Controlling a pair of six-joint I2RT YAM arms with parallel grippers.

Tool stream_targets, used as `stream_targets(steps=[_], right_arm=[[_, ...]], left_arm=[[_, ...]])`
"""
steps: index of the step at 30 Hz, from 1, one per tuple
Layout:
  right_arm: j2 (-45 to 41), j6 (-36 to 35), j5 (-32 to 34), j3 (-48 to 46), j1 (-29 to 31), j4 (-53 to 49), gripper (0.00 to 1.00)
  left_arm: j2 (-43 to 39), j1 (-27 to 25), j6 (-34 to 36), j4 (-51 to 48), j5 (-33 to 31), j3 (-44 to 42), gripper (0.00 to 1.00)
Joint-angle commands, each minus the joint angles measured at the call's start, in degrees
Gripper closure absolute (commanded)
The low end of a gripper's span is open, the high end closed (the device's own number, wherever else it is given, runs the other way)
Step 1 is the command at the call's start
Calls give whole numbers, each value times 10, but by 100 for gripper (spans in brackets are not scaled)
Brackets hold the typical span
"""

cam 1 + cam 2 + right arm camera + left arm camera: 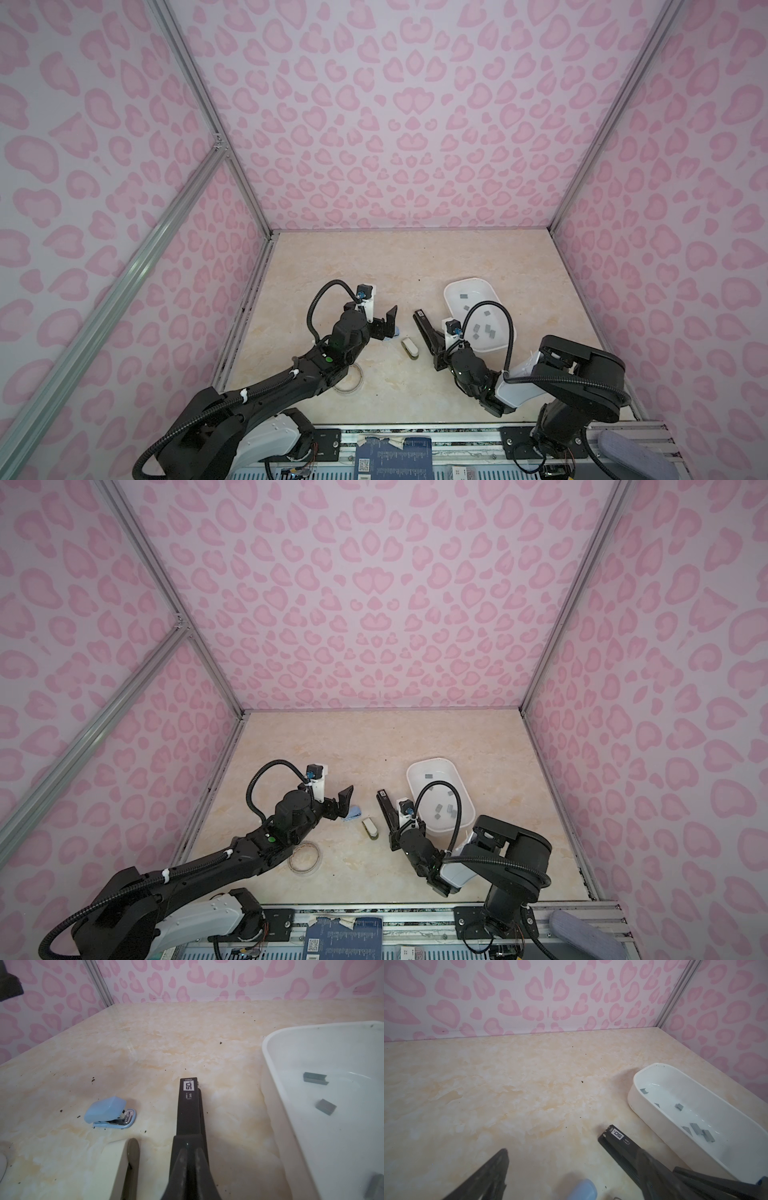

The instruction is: Load the staples into the stapler

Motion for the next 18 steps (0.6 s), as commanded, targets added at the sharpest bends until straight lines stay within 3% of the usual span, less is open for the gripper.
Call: stream_targets(steps=[1, 7, 10, 11, 13, 16, 18], right_arm=[[-29, -16, -2, 19, 1, -133, 86], [-161, -38, 56, 112, 0, -347, 62], [-243, -23, 135, 148, -7, -437, 39], [-275, -10, 159, 164, -14, -474, 17], [-324, 12, 201, 190, -39, -528, 4], [-372, 27, 250, 231, -100, -587, 2], [-392, 3, 234, 236, -155, -577, 2]], left_arm=[[1, 1, -1, 6, 3, 3, 4], [-39, 2, 3, -12, -24, 5, 4], [-87, 2, -5, -26, -68, 0, 4], [-107, 3, -11, -36, -90, -1, 4], [-146, 2, -21, -51, -141, -4, 4], [-184, 10, -8, -28, -217, -23, 3], [-171, 23, 42, -11, -230, -25, 4]])
